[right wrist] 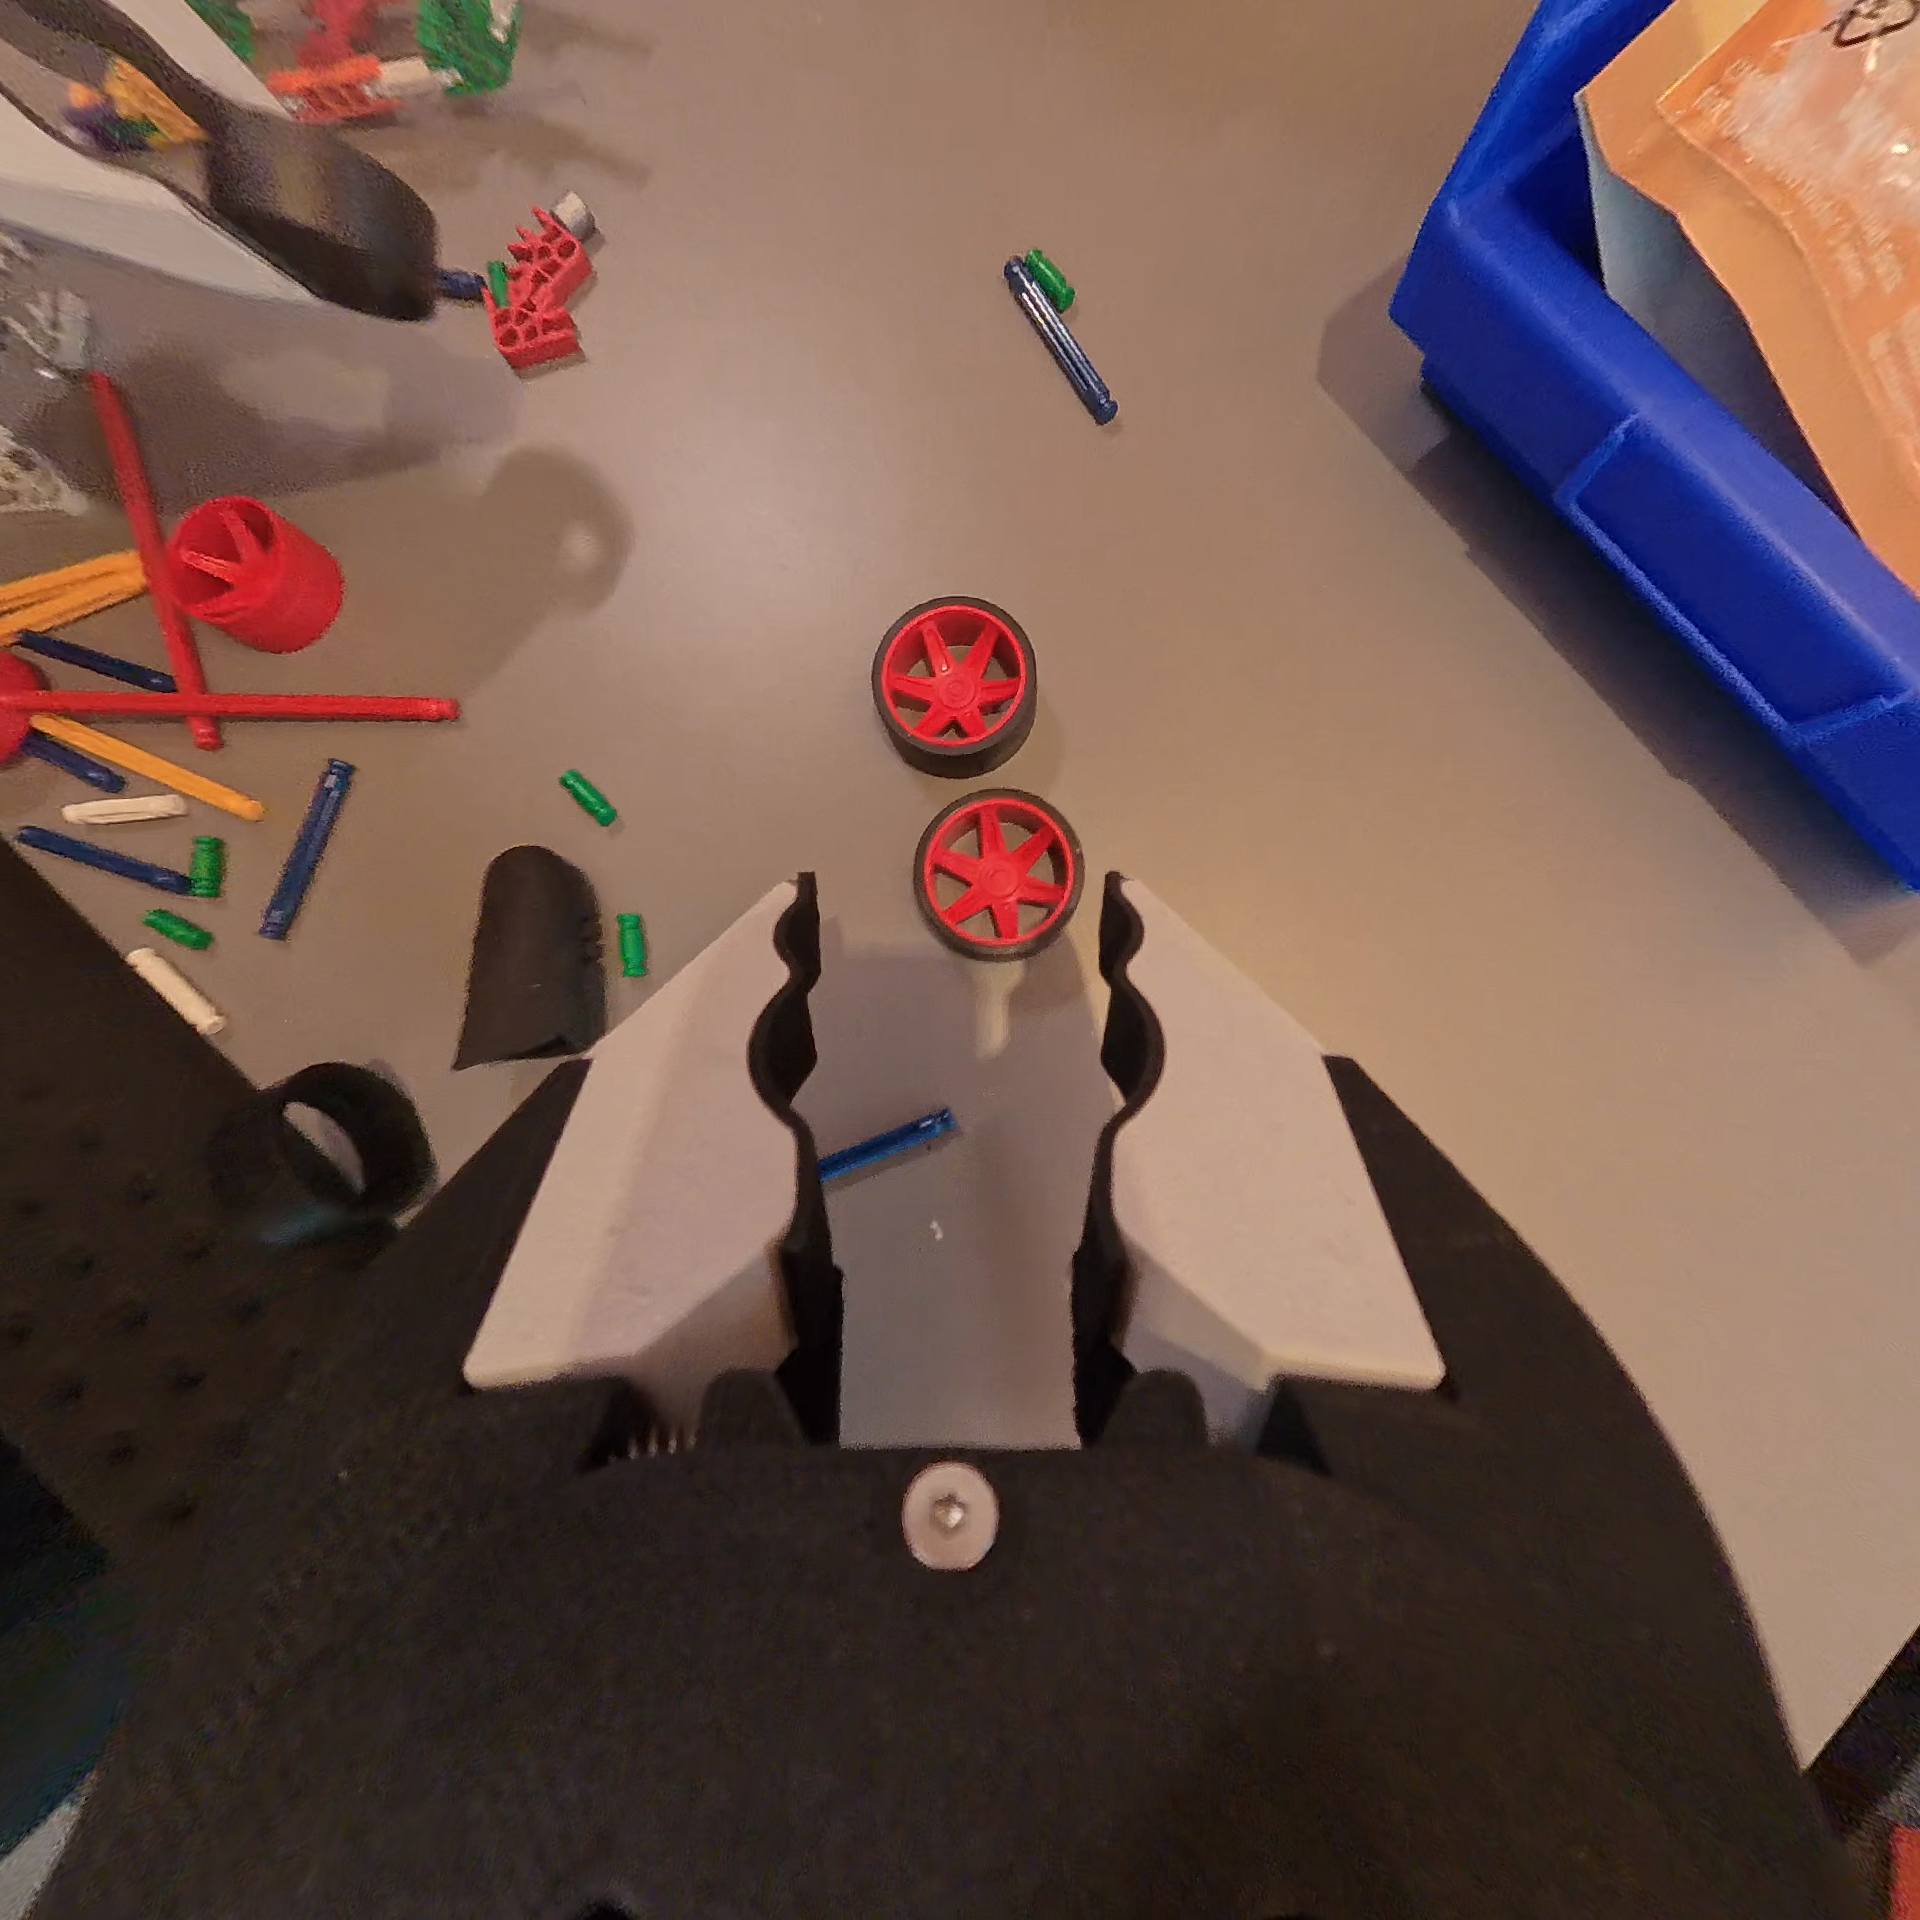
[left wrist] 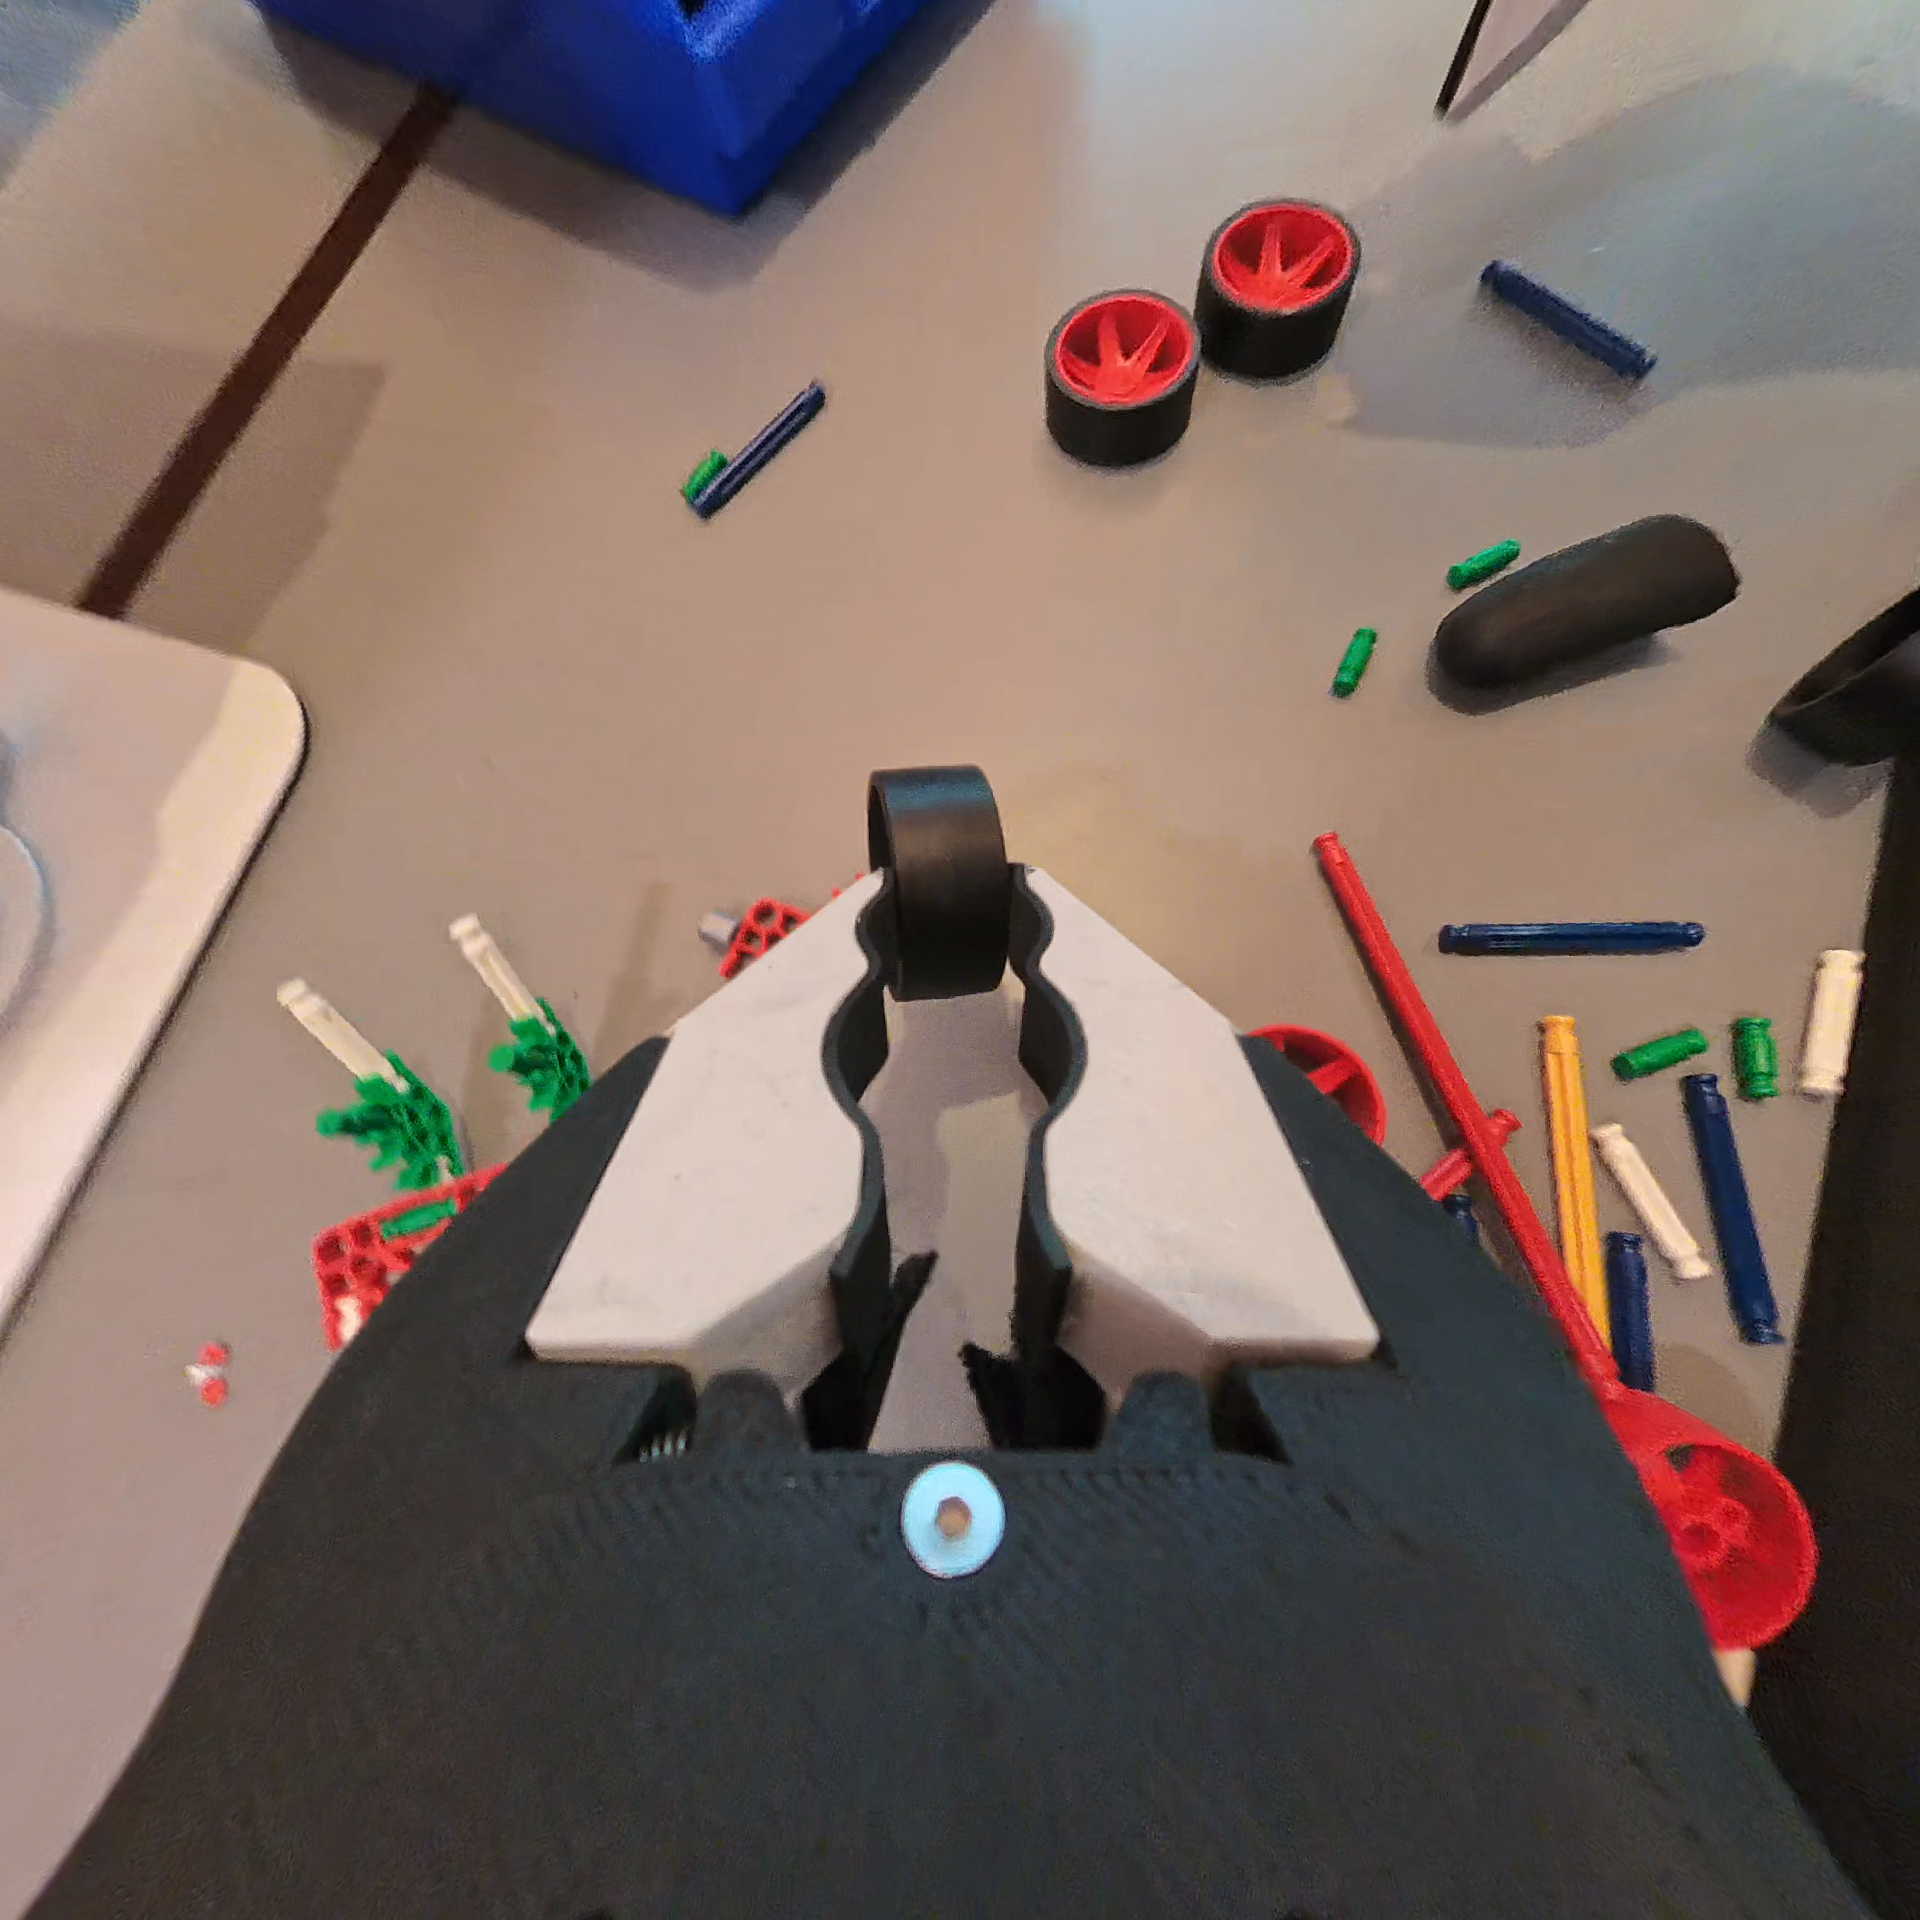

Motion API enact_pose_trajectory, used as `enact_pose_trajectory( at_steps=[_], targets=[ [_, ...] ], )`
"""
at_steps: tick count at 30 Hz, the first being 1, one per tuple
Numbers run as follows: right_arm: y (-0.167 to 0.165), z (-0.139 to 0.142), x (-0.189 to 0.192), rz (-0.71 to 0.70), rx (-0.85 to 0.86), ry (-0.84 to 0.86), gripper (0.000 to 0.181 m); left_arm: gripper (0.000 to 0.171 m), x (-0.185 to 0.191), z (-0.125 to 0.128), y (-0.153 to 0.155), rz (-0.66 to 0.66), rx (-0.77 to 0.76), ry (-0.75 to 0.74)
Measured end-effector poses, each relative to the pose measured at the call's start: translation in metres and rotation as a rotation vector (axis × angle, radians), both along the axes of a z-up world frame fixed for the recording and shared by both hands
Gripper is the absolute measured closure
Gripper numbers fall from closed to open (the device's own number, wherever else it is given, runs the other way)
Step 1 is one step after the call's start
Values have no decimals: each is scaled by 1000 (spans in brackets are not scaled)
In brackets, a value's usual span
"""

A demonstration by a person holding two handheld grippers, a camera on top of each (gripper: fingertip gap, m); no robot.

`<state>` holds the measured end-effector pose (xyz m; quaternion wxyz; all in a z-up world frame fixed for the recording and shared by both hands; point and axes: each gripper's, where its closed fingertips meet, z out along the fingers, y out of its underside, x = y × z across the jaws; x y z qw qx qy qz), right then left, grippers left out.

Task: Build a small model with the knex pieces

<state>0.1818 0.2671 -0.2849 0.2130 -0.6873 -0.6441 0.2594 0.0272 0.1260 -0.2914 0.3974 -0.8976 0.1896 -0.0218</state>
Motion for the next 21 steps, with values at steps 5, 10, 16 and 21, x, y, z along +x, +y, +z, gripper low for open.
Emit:
enact_pose_trajectory(
  at_steps=[5, 10, 16, 21],
  targets=[
    [-14, 13, 18, -36, -34, 58, 134, 155, 30, -24, 16, -165, -54, 285],
    [-54, 9, 16, 25, -68, 44, 131, 120, 60, -47, 4, -308, -141, 328],
    [-139, 9, -21, 200, -142, 70, 131, 108, 37, -10, -34, -198, -154, -23],
    [-193, -8, -62, 310, -164, 58, 135, 115, 25, -23, -78, -208, -259, -77]
  ],
)
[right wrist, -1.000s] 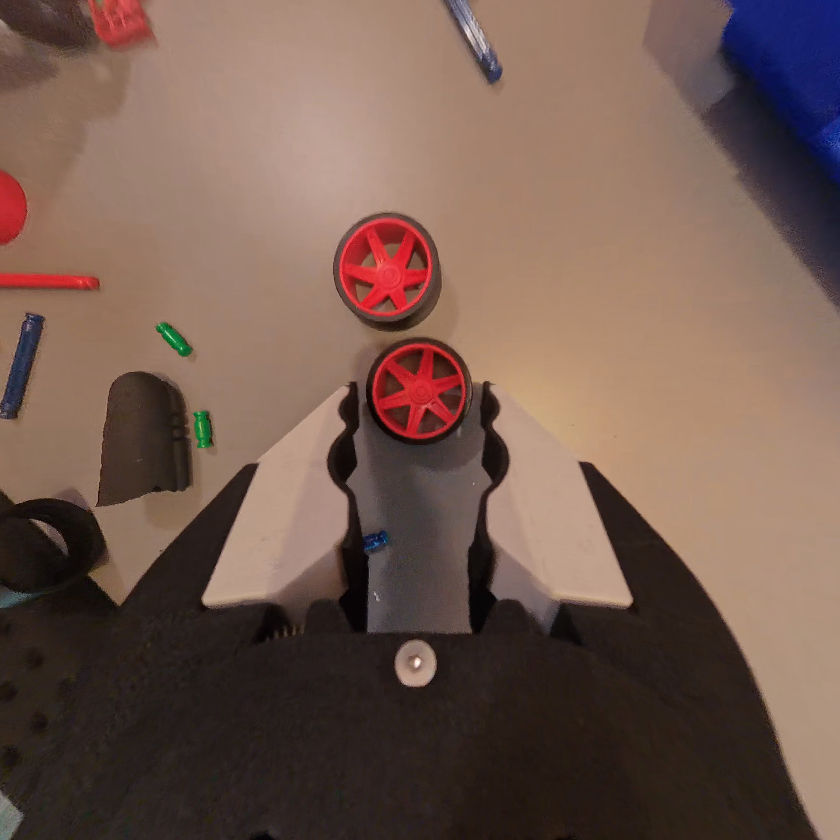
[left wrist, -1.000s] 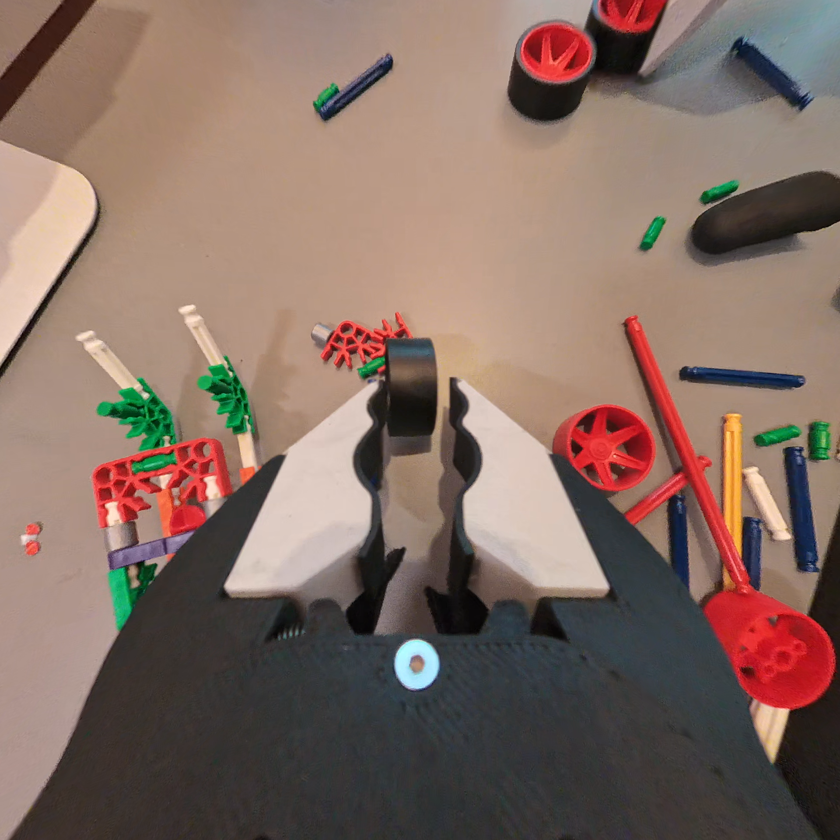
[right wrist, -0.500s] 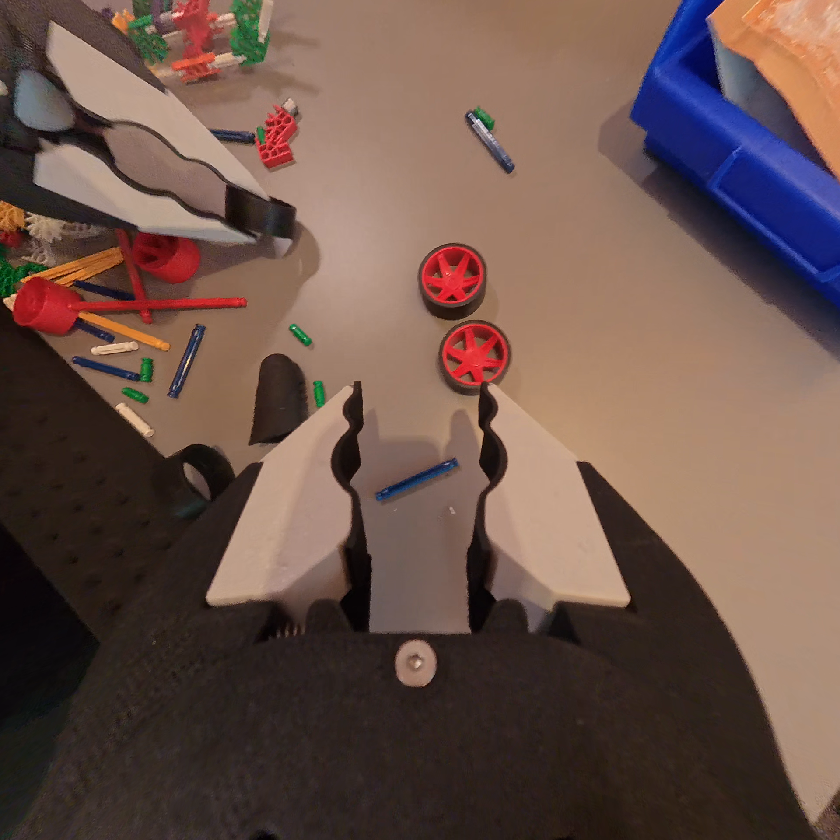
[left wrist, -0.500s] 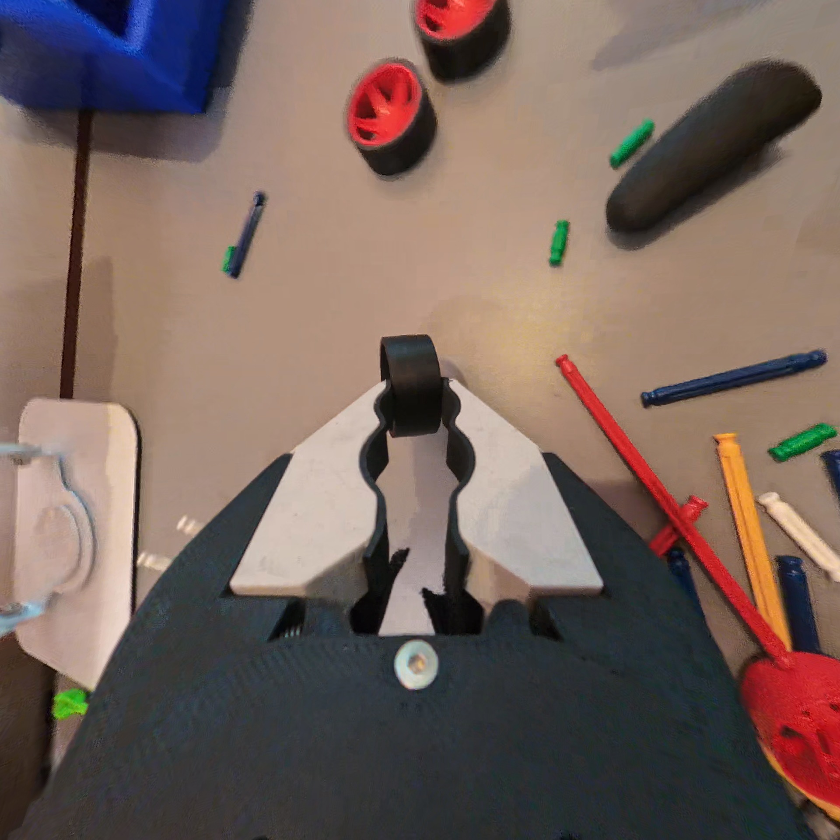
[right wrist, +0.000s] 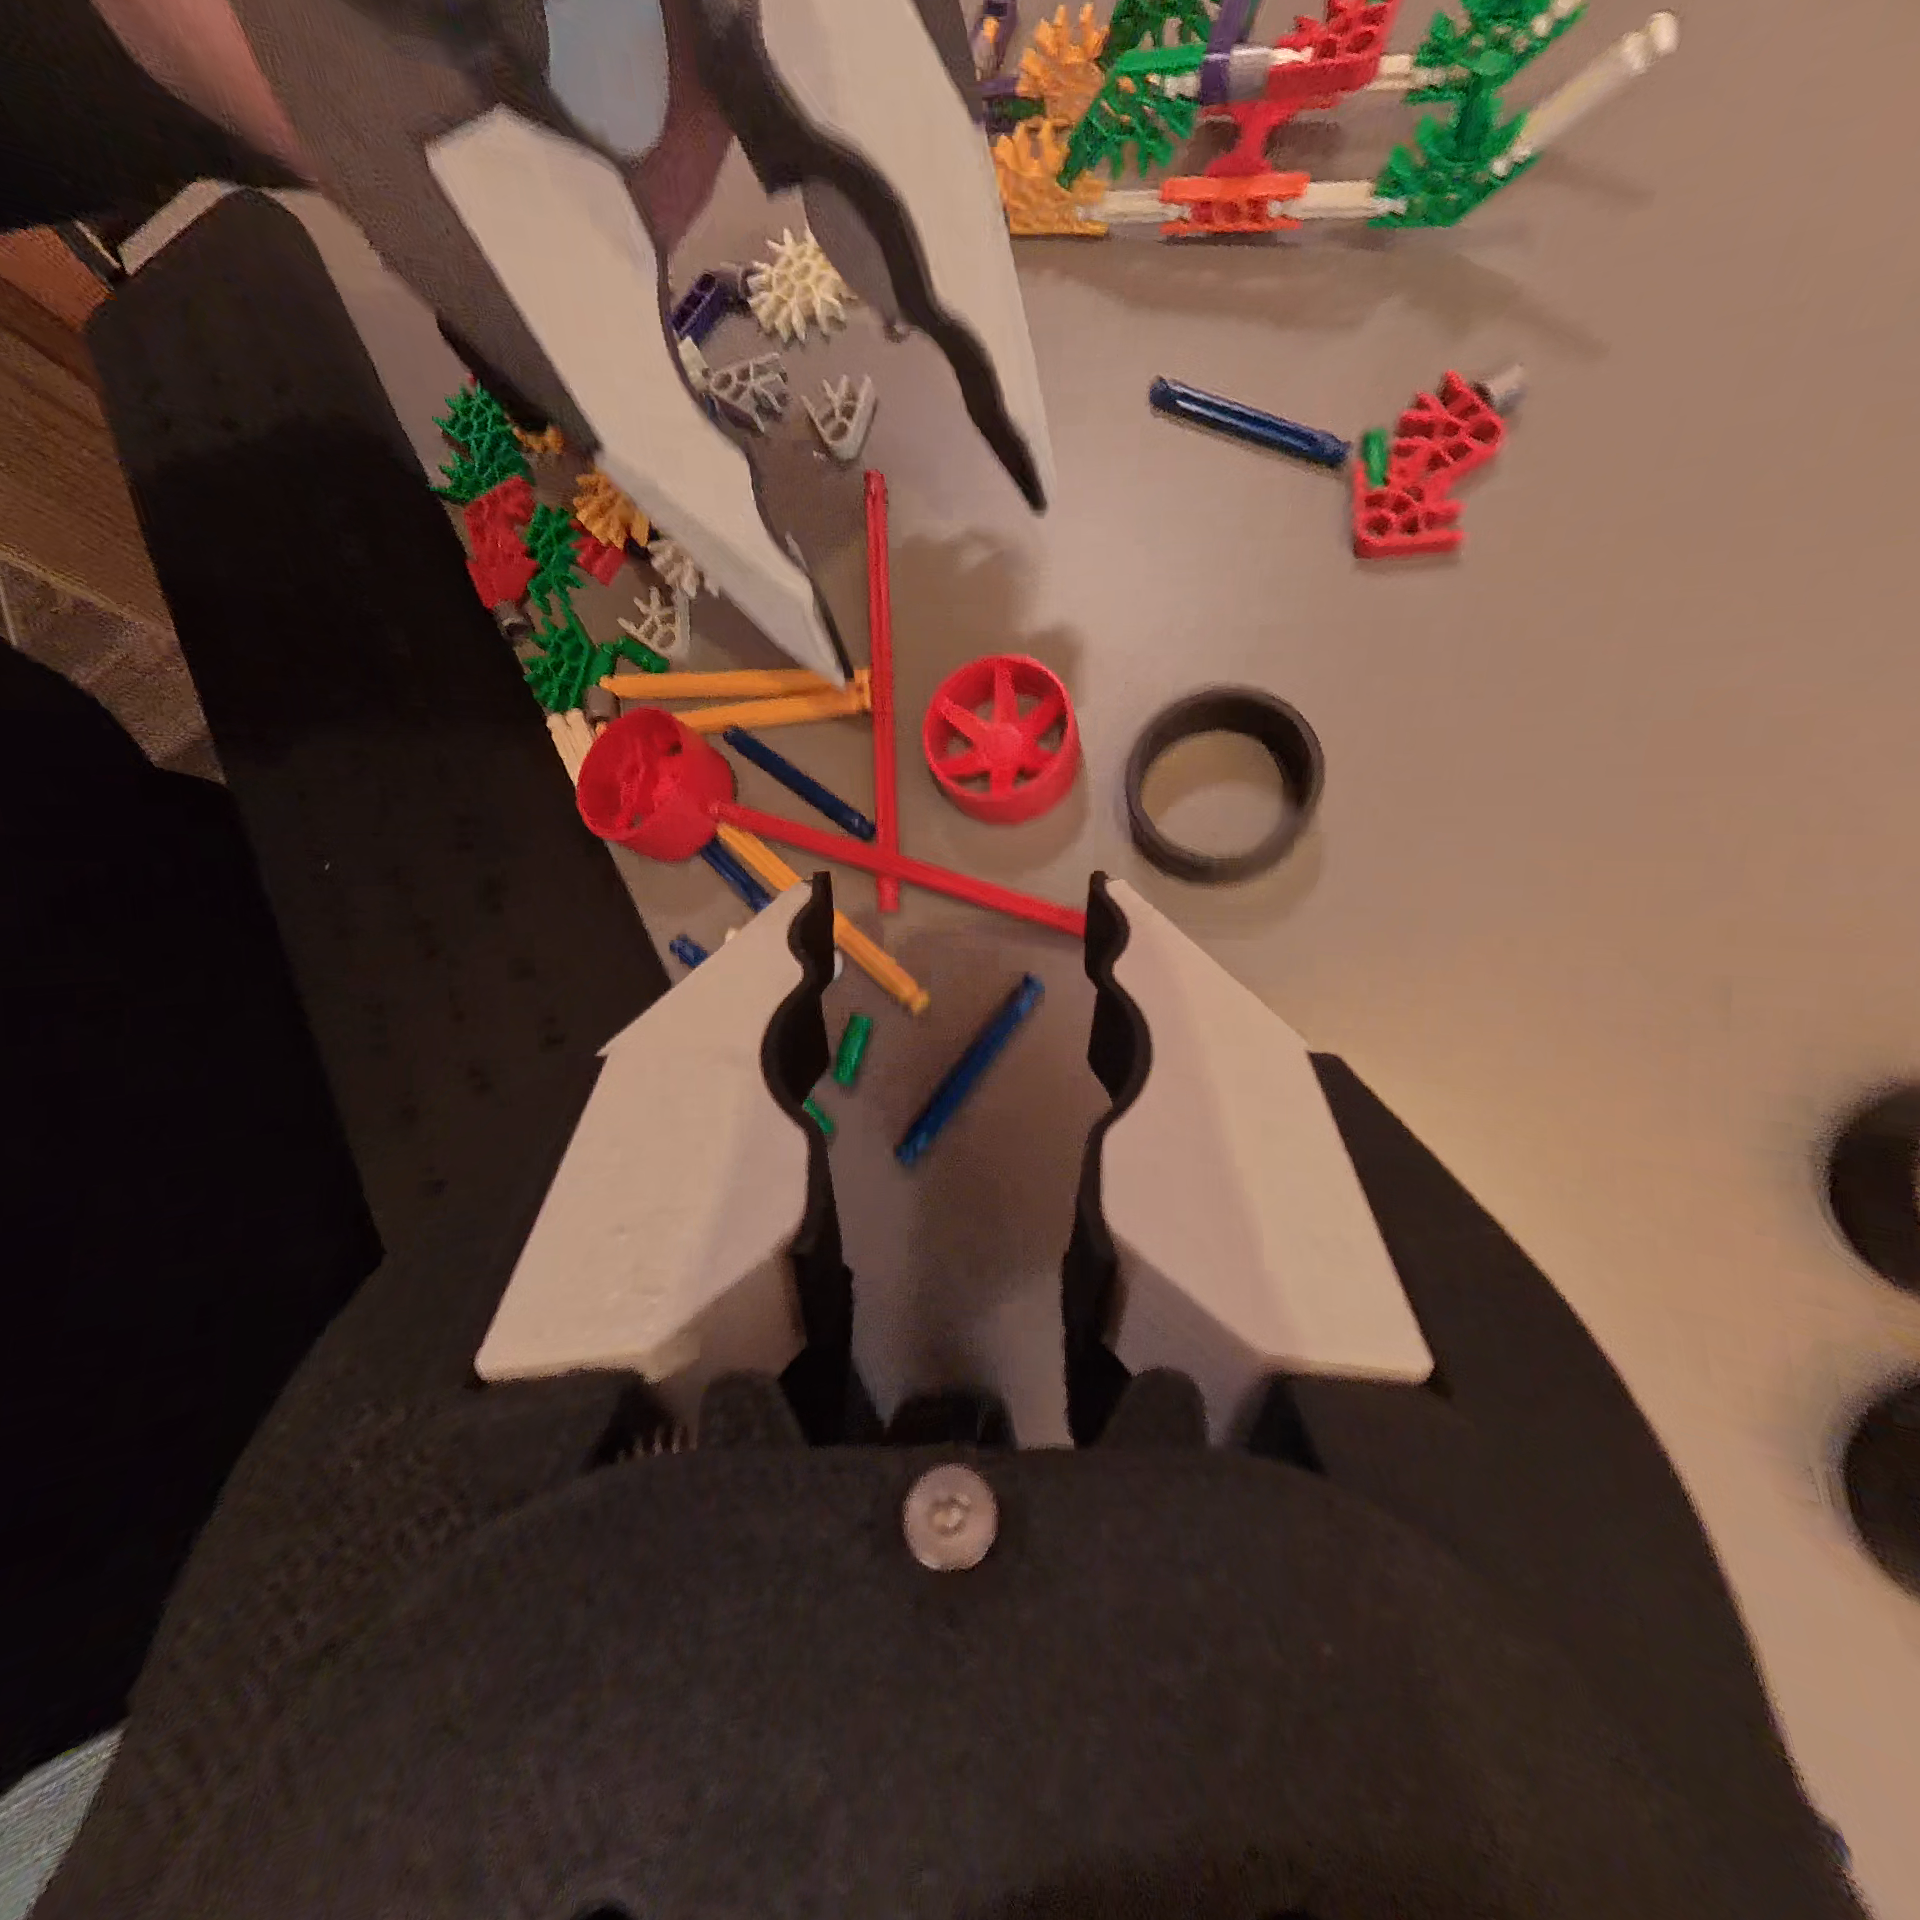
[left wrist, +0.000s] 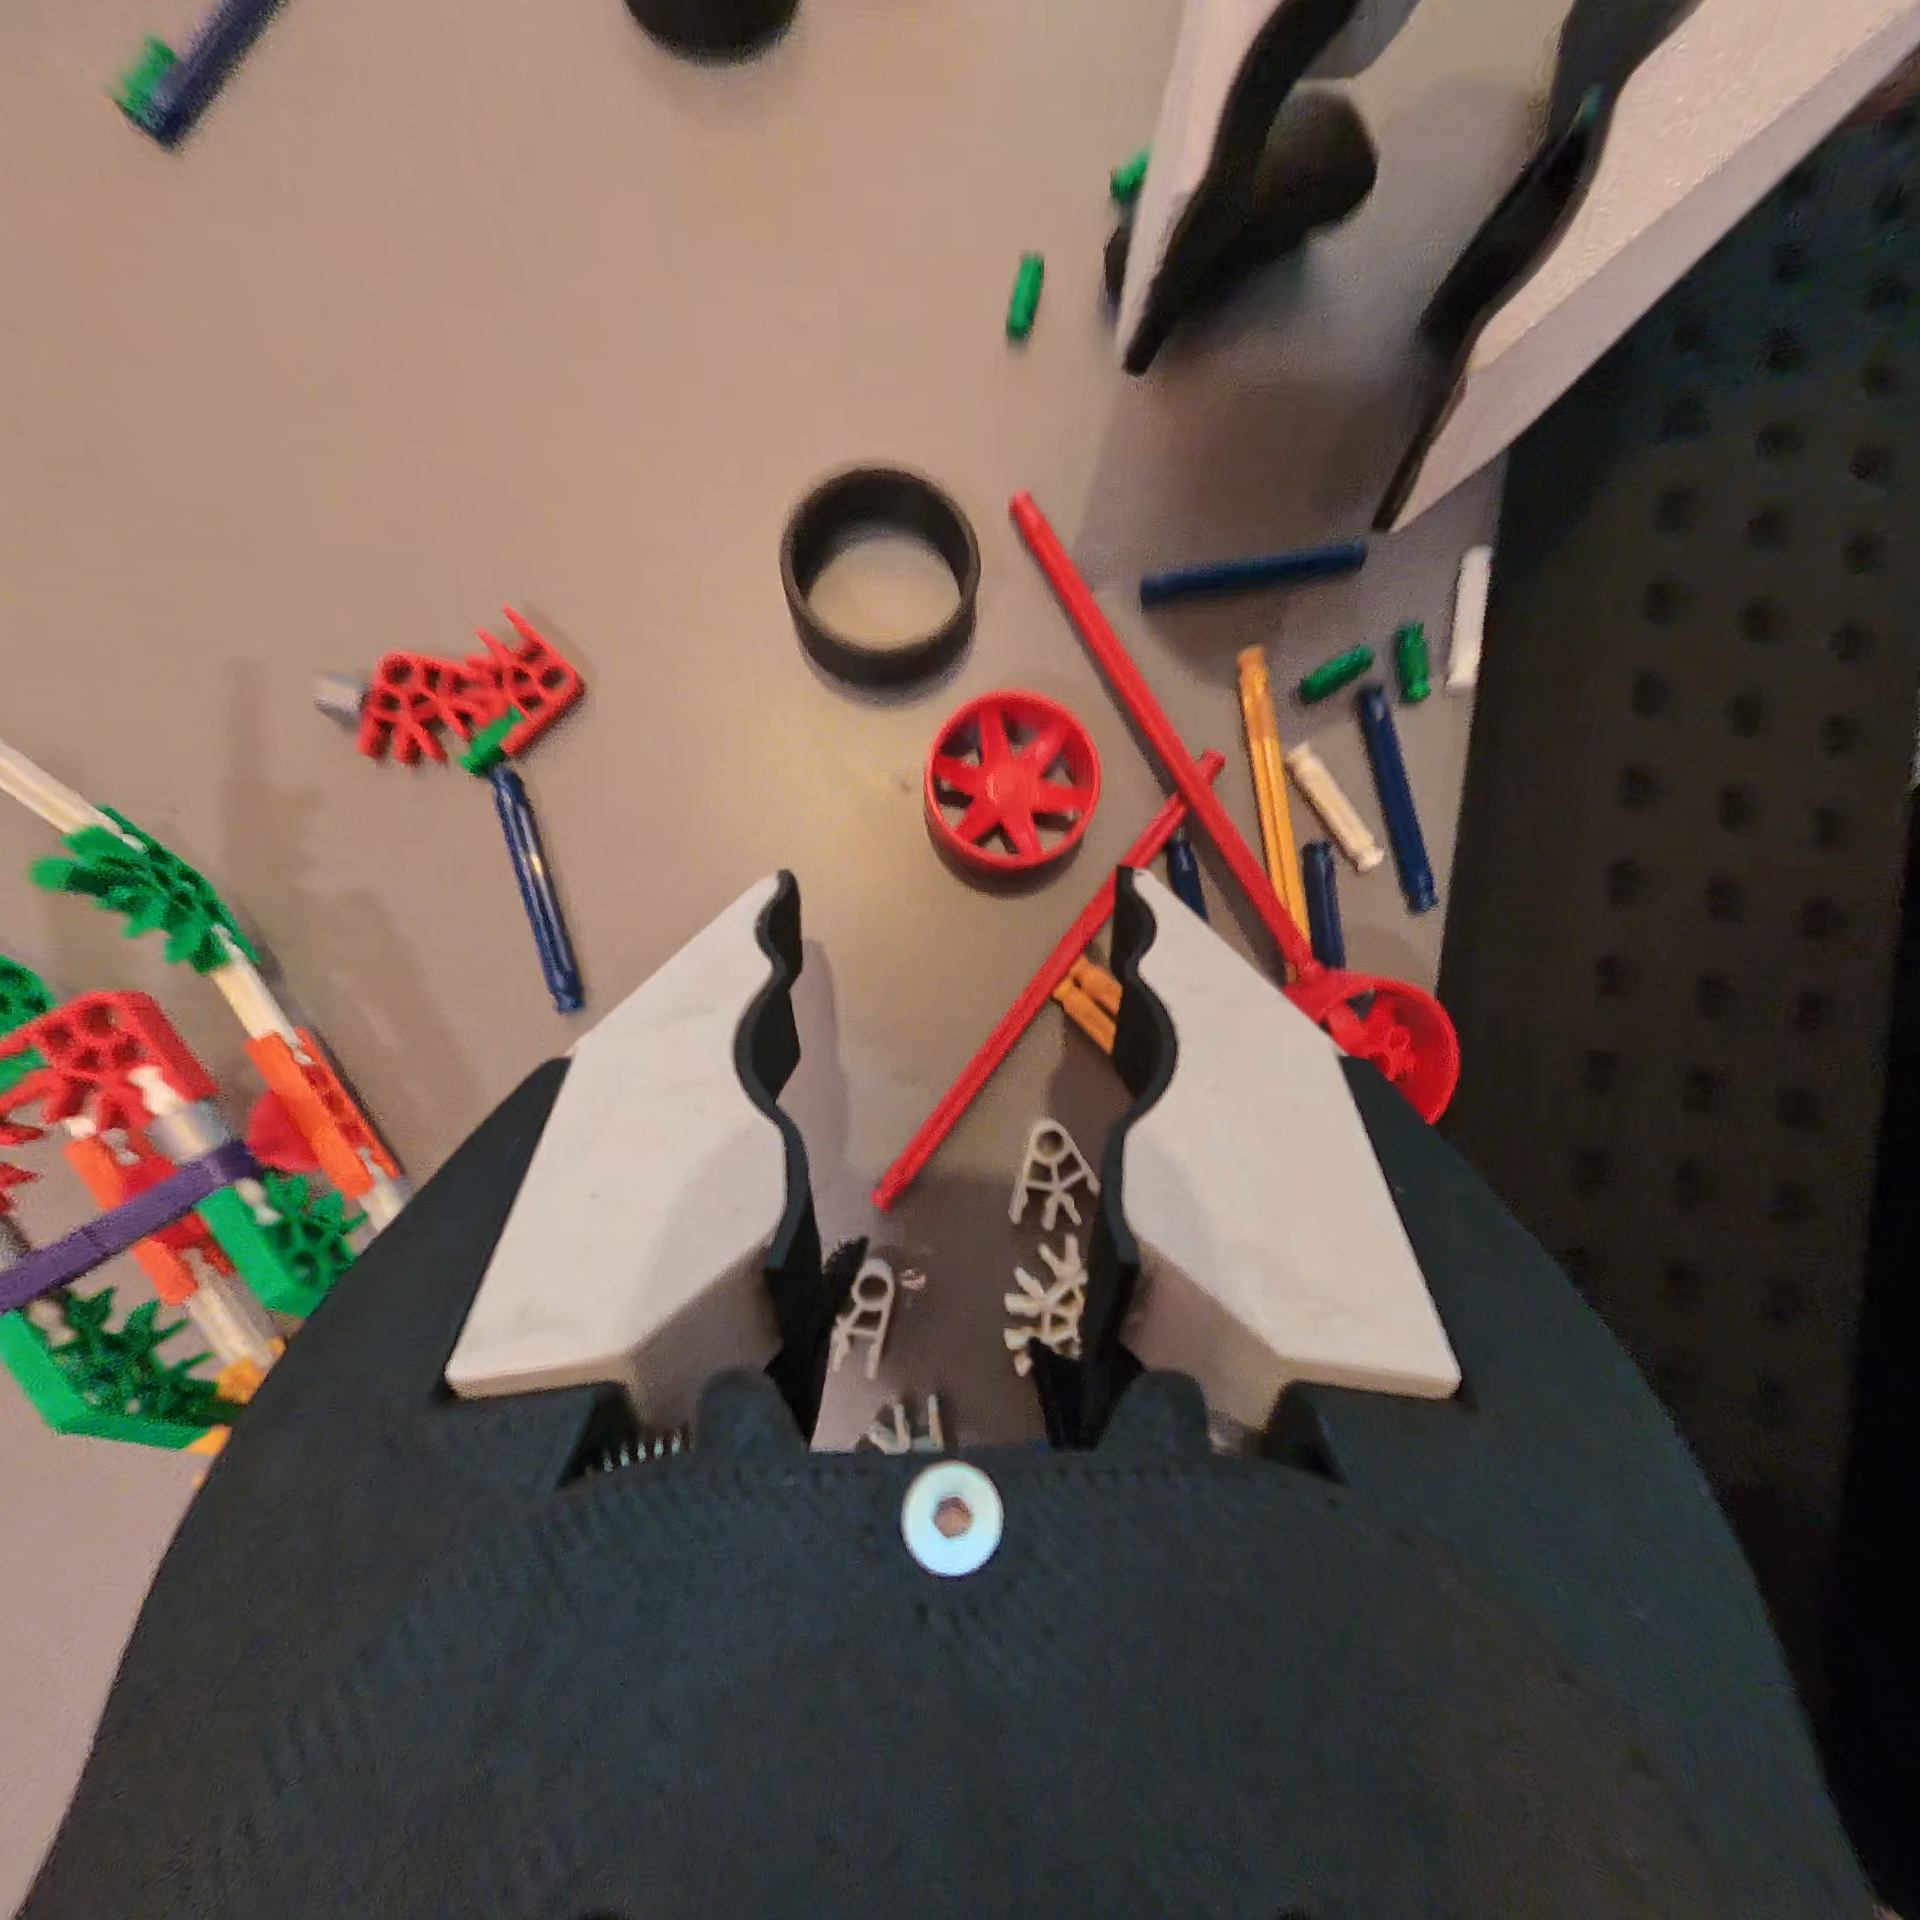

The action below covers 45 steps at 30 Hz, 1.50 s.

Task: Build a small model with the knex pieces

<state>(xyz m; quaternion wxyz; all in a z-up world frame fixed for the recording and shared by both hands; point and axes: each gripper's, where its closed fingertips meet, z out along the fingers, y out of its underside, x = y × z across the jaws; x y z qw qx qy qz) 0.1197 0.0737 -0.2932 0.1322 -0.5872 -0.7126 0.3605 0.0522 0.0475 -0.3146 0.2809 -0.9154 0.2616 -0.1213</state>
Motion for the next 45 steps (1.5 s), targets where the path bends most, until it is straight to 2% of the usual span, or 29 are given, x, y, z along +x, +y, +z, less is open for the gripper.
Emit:
enact_pose_trajectory(
  at_steps=[5, 8, 10, 13, 16, 19, 21, 24, 28, 37, 40, 41, 43, 45],
  targets=[
    [-16, -29, -32, 48, 51, -69, 143, 124, 14, -23, -4, -35, -14, 5],
    [-20, -42, -38, 64, 67, -102, 148, 139, 20, -27, 0, -40, 11, -24],
    [-19, -51, -39, 64, 97, -119, 153, 140, 20, -31, 1, -36, 20, -24],
    [-18, -47, -41, 51, 83, -103, 154, 141, 18, -29, 2, -31, 45, -33],
    [-16, -26, -39, 37, 100, -64, 154, 142, 20, -9, 4, -43, 89, -52],
    [3, 0, -36, 3, 142, -20, 155, 142, 23, 19, 22, -68, 157, -16],
    [22, 2, -34, -25, 154, -24, 156, 142, 23, 25, 41, -80, 186, 26],
    [39, -13, -32, -23, 193, -62, 157, 142, 25, 10, 60, -108, 182, 81],
    [40, -35, -34, 1, 214, -77, 158, 142, 23, -13, 60, -107, 164, 99],
    [39, -37, -32, 62, 276, -113, 157, 142, 23, -14, 58, -95, 211, 66],
    [37, -34, -31, 53, 206, -132, 140, 142, 22, -13, 57, -92, 205, 49],
    [39, -32, -31, 49, 205, -129, 140, 140, 22, -13, 57, -89, 194, 37],
    [43, -26, -32, 43, 204, -110, 140, 123, 17, -9, 57, -81, 189, 26],
    [43, -18, -36, 47, 181, -81, 144, 125, 17, 1, 56, -96, 200, -4]
  ],
)
